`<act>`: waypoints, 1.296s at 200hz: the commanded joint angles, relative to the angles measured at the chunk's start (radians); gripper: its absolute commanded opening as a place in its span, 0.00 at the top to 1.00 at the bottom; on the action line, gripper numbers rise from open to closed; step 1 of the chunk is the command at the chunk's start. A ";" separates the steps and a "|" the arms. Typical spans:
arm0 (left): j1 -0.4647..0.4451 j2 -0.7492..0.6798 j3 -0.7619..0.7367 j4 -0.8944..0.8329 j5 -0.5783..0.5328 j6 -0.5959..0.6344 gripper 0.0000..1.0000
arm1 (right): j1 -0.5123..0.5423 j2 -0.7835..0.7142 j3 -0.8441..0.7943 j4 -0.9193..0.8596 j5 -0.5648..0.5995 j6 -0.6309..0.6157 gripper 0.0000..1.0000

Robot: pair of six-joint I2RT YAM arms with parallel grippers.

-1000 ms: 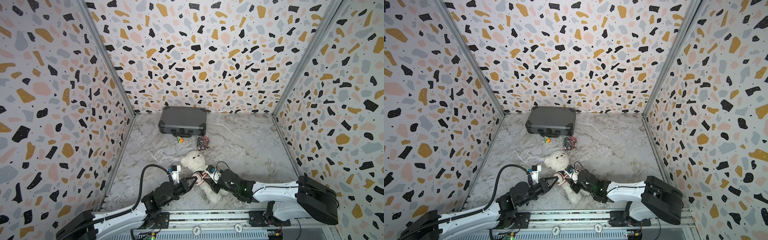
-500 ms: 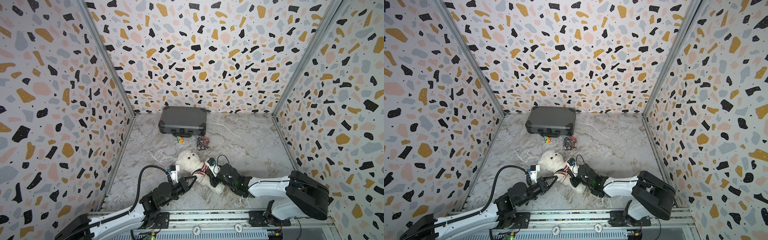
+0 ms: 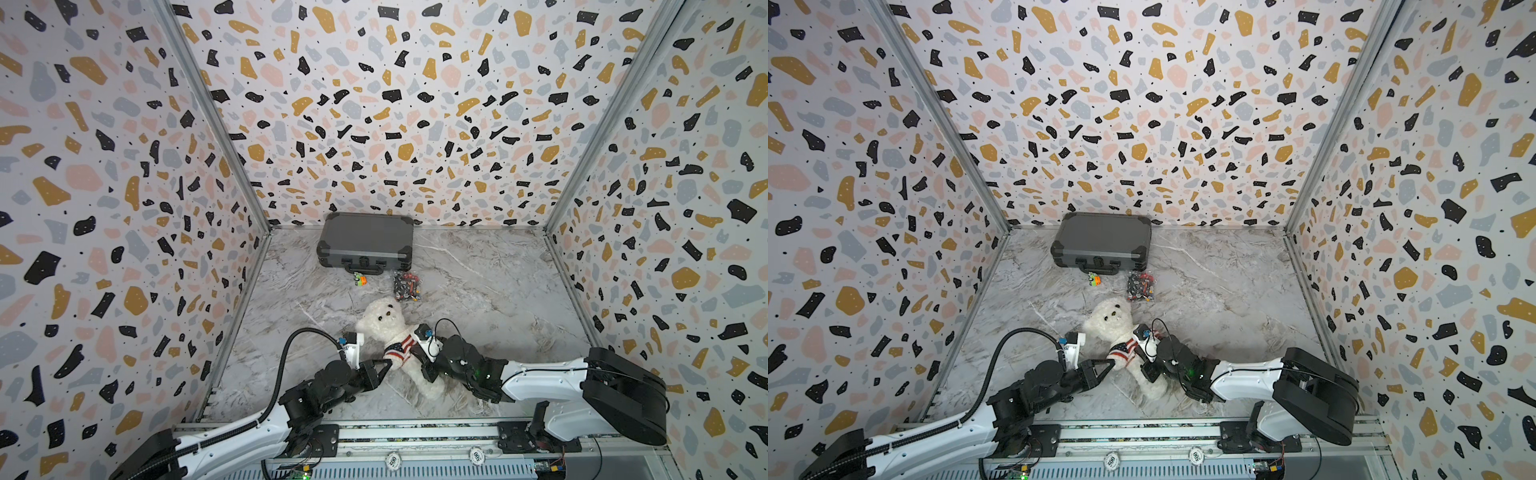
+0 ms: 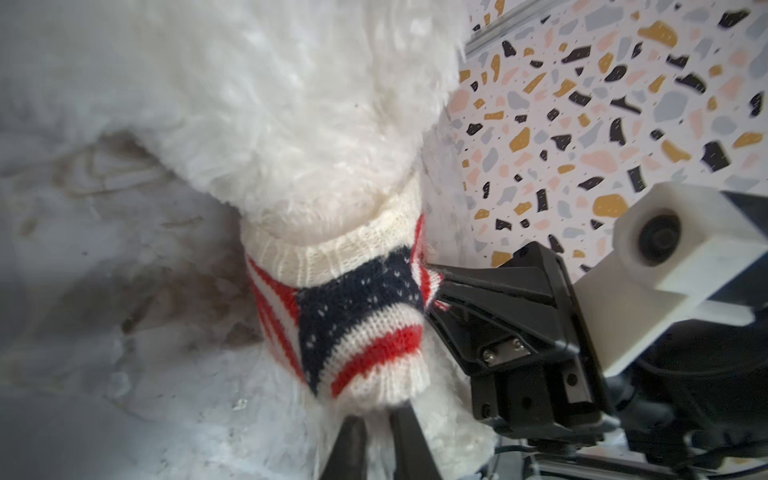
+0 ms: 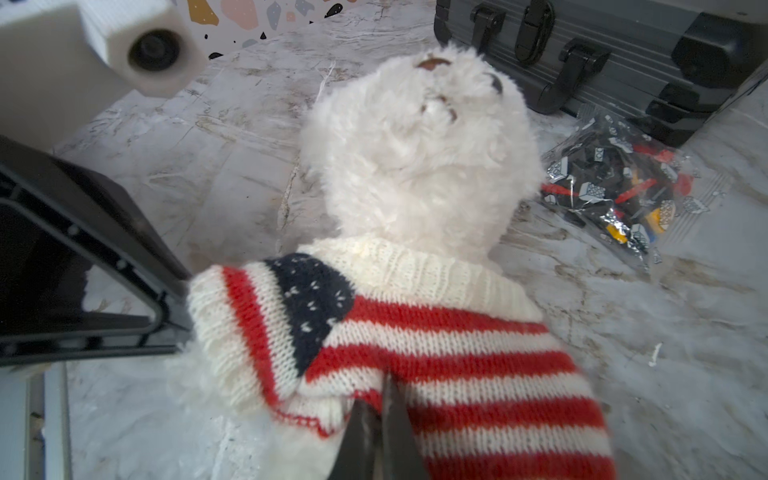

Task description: Dress the teddy bear

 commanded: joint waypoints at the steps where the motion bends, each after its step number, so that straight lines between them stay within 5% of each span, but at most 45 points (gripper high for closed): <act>1: -0.005 0.031 0.030 -0.036 -0.035 0.078 0.74 | 0.011 0.016 0.007 -0.013 0.040 0.002 0.99; 26: -0.028 0.045 0.037 -0.027 -0.046 0.074 0.66 | 0.032 0.032 0.020 -0.010 0.050 0.008 0.99; 138: -0.030 0.118 0.063 0.002 -0.153 0.058 0.67 | 0.122 0.086 0.027 0.010 0.101 -0.011 1.00; 170: -0.030 0.142 0.072 0.001 -0.152 0.076 0.90 | 0.122 0.070 0.021 -0.003 0.127 -0.011 1.00; 198: -0.031 0.132 0.070 0.004 -0.123 0.093 1.00 | 0.113 0.063 0.025 -0.028 0.151 -0.008 1.00; 259: -0.028 0.095 0.090 -0.035 0.052 0.198 1.00 | -0.040 0.026 -0.017 -0.080 0.095 0.066 1.00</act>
